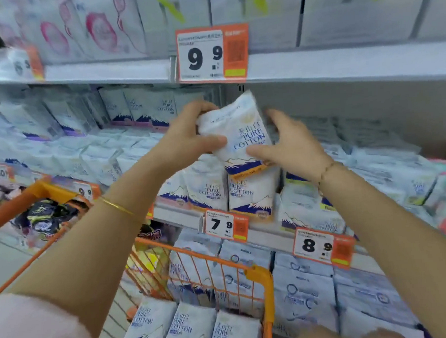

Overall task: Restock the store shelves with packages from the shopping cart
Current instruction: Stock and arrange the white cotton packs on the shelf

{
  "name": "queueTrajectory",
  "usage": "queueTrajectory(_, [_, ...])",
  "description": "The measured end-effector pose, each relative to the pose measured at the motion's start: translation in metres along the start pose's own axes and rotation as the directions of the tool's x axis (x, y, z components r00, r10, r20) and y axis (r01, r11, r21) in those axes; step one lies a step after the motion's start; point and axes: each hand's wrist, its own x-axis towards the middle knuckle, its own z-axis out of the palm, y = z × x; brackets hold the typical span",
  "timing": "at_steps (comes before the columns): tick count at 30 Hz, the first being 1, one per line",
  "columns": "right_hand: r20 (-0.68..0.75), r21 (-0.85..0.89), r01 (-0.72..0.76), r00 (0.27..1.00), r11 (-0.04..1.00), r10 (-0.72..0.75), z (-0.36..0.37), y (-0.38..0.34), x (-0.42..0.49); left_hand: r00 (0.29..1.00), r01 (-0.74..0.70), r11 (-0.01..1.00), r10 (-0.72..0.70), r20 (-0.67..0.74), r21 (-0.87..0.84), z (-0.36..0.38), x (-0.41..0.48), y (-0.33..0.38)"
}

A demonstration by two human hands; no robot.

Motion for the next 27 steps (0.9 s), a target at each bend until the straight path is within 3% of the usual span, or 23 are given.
queueTrajectory(2, [0.042, -0.018, 0.009, 0.999, 1.0, -0.009, -0.001, 0.001, 0.029, 0.997, -0.029, 0.998, 0.033, -0.07, 0.05, 0.005, 0.022, -0.006])
queueTrajectory(6, [-0.037, 0.066, -0.048, 0.998, 0.997, 0.051, 0.0, 0.019, 0.083, 0.979, -0.062, 0.993, 0.041, -0.2, -0.099, 0.014, 0.069, -0.031])
queueTrajectory(9, [-0.035, 0.326, -0.174, 0.98, 0.929, 0.195, 0.011, 0.041, 0.111, 0.995, -0.012, 0.979, 0.032, -0.094, 0.206, 0.028, 0.099, -0.061])
queueTrajectory(12, [-0.031, 0.461, -0.29, 0.939, 0.839, 0.342, 0.029, 0.068, 0.137, 0.993, -0.017, 0.831, -0.051, 0.107, 0.556, 0.046, 0.116, -0.08])
queueTrajectory(15, [-0.126, 0.495, -0.28, 0.913, 0.823, 0.387, 0.045, 0.086, 0.16, 0.978, -0.071, 0.748, -0.077, 0.192, 0.66, 0.059, 0.127, -0.092])
queueTrajectory(18, [-0.188, 0.445, -0.232, 0.92, 0.865, 0.343, 0.058, 0.092, 0.177, 0.962, -0.116, 0.741, -0.082, 0.26, 0.661, 0.063, 0.138, -0.105])
queueTrajectory(24, [-0.169, 0.234, -0.177, 0.961, 0.956, 0.219, 0.085, 0.098, 0.206, 0.951, -0.125, 0.74, -0.1, 0.292, 0.661, 0.061, 0.142, -0.113])
queueTrajectory(27, [-0.171, 0.21, -0.202, 0.956, 0.957, 0.239, 0.094, 0.099, 0.217, 0.947, -0.097, 0.751, -0.132, 0.292, 0.654, 0.062, 0.142, -0.116])
